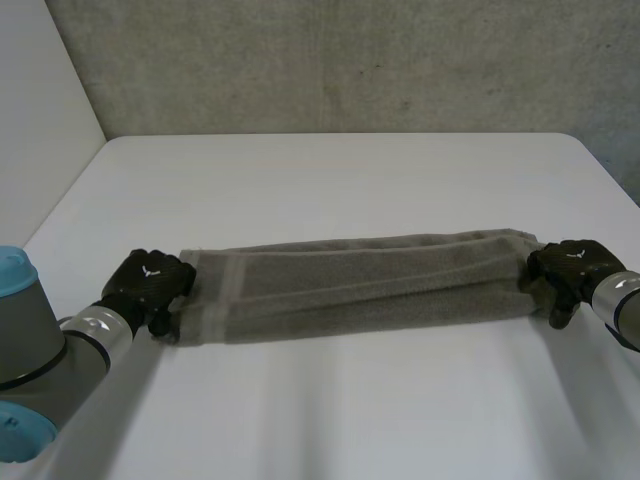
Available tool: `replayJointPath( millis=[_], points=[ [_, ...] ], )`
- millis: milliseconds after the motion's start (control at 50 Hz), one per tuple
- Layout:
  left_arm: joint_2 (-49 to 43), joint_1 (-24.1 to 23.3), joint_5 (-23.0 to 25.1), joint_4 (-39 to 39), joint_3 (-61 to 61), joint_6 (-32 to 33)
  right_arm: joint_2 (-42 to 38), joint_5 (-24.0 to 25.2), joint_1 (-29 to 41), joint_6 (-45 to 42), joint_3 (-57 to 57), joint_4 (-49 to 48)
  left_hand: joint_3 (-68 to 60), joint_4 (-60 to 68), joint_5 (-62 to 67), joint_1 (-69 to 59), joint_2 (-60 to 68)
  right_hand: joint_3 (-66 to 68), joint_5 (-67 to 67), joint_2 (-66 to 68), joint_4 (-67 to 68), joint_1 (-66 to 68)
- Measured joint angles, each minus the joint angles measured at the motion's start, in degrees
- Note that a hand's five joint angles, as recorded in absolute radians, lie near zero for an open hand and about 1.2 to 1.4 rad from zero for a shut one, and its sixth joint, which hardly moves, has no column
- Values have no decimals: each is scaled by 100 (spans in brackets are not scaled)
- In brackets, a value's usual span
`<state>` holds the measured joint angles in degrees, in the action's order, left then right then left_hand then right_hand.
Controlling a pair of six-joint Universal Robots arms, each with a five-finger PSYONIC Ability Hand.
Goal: Fold the towel.
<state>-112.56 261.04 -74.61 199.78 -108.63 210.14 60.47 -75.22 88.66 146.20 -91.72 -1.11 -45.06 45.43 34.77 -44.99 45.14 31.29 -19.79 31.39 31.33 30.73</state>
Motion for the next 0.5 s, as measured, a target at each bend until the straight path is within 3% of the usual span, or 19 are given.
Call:
replayJointPath(
  millis=[280, 500],
  points=[
    [-3, 6, 6, 4, -1, 0, 186, 437, -50, 493, -94, 143, 0, 0, -18, 1, -5, 433, -628, 456, 431, 482],
    [10, 2, 2, 2, -2, -7, -278, 302, -218, 373, 199, -229, 21, -3, -29, 11, -11, 4233, -4351, 4171, 4285, 4307]
  ],
)
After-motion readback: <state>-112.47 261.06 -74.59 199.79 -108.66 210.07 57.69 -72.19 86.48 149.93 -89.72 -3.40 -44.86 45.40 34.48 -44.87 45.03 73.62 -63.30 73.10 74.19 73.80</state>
